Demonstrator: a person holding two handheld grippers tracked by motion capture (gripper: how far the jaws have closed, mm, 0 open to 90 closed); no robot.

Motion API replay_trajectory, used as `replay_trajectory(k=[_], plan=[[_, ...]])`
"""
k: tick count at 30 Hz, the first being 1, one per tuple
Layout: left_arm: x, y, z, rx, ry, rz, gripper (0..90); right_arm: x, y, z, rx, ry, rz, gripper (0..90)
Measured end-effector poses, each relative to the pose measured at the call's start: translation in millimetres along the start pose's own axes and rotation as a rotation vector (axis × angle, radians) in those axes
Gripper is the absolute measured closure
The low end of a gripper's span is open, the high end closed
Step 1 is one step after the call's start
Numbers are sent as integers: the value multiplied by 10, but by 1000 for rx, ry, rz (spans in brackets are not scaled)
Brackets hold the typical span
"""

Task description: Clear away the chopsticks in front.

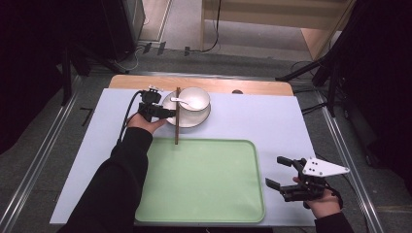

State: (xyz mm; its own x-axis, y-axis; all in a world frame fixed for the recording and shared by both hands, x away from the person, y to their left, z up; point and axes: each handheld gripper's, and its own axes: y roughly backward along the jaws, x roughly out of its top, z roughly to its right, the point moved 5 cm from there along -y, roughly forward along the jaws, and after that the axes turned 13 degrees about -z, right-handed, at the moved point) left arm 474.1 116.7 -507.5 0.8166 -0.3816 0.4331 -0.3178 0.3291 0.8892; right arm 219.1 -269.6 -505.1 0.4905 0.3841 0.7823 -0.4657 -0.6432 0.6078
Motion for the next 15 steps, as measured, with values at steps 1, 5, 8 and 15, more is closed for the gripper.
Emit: replay_trajectory(k=[1,5,8,15], plan=[[0,0,0,0,0,0,382,0,0,0,0,0,0,142],[30,-66,42,30,10,-14,400,-5,3,-2,1,-3,-1,141],[50,-114,61,34,10,-23,401,-10,7,-3,2,-4,0,141],[45,-183,47,51,16,-42,398,-18,19,-2,2,-3,3,141]])
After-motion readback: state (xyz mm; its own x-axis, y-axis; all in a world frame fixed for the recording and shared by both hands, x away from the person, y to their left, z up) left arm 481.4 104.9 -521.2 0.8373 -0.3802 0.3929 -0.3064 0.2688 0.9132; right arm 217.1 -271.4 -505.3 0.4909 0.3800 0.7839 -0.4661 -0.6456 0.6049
